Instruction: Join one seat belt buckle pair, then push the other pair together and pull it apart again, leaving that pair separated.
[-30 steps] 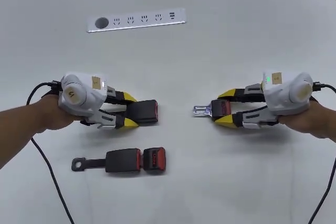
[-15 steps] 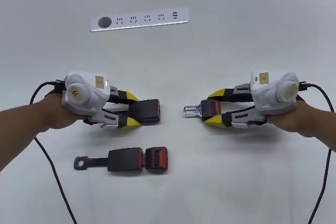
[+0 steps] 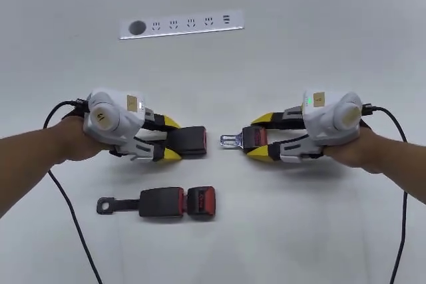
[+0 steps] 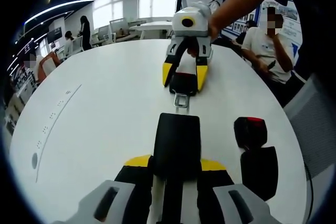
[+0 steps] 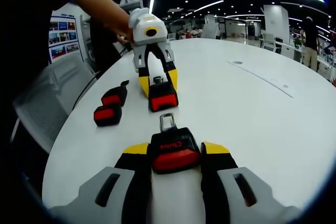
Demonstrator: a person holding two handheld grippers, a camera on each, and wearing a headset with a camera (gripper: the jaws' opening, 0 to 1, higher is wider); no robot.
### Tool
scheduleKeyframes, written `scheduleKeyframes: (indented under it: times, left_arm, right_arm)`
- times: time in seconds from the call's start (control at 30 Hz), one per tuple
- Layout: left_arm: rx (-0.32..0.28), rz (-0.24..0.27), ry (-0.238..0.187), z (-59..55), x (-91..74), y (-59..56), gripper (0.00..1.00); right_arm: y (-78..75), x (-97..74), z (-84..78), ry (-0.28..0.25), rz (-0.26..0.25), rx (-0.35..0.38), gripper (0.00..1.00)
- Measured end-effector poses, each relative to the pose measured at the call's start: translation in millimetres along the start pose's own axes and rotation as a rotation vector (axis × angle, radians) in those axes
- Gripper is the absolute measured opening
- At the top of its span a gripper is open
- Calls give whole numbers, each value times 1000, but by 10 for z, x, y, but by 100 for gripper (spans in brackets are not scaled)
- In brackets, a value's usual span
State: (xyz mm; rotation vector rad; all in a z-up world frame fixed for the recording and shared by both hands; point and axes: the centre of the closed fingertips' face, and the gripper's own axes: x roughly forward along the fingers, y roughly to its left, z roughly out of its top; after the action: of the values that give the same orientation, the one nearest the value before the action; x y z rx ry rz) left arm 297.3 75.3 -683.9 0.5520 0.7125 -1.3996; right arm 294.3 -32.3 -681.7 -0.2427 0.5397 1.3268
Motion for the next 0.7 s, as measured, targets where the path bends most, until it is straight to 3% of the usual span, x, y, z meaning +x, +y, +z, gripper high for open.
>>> scheduleKeyframes:
  times: [0.7]
  left_arm:
    - [13,-16,23,-3,25,-3,33]
  right_arm:
    - [71,305,169,-8,30,-27,35]
